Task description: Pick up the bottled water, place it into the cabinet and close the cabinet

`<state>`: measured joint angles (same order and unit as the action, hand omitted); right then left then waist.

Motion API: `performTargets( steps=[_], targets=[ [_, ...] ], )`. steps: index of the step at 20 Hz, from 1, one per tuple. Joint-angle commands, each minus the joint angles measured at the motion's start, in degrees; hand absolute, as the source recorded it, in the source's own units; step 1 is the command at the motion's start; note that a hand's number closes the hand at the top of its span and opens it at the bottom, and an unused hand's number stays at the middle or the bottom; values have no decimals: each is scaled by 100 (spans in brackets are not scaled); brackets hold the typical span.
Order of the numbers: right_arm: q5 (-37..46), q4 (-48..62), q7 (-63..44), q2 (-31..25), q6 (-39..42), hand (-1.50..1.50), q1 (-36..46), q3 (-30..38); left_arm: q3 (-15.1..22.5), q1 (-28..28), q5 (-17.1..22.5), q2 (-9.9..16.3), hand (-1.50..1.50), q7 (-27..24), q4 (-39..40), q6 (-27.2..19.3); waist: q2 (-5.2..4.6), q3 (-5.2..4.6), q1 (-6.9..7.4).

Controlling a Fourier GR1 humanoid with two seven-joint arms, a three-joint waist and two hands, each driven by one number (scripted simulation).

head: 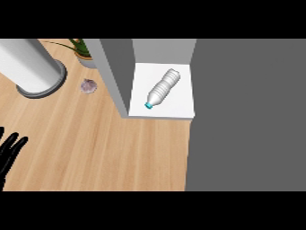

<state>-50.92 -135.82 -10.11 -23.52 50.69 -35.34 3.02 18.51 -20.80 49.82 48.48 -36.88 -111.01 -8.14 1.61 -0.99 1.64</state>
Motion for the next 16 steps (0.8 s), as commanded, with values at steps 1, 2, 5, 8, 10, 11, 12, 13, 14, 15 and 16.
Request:
performTargets(
  steps=[1,2,5,8,10,11,12,13,14,15,16],
  targets=[
    [801,-1636,-518,-130,-276,150,313,-171,-303,-155,214,188,-150,-14,38,197,2,-23,34],
    [812,-1617,-559,-164,-292,150,405,-186,-298,-271,243,223,-150,5,-27,214,49,-28,58],
    [880,-1502,-773,-260,-390,150,698,-419,-408,-465,340,322,-150,-6,-41,330,90,-35,83],
    [858,-1418,-958,-208,-743,150,992,-741,-552,-542,406,400,-150,-47,5,454,54,-36,40],
    [840,-1313,-1048,-147,-960,150,1211,-954,-650,-624,453,473,-150,-61,-19,528,62,-40,76],
    [920,-1247,-1139,-137,-1054,150,1324,-1054,-720,-678,460,545,-150,-85,11,620,60,-36,96],
    [895,-1239,-1224,-144,-1194,150,1406,-1160,-676,-758,435,543,-150,-109,-2,680,63,-41,94],
    [910,-1139,-1251,-94,-1291,150,1546,-1228,-803,-759,486,578,-150,-128,85,691,68,-54,108],
    [921,-1122,-1335,-57,-1418,150,1677,-1405,-801,-796,492,596,-150,-113,90,719,44,-45,107],
    [958,-1083,-1429,-71,-1569,150,1795,-1432,-848,-865,529,631,-150,-128,32,777,62,-40,143],
    [922,-1040,-1448,-23,-1665,150,1956,-1519,-936,-893,531,699,-150,-154,81,847,74,-47,180]
  ],
)
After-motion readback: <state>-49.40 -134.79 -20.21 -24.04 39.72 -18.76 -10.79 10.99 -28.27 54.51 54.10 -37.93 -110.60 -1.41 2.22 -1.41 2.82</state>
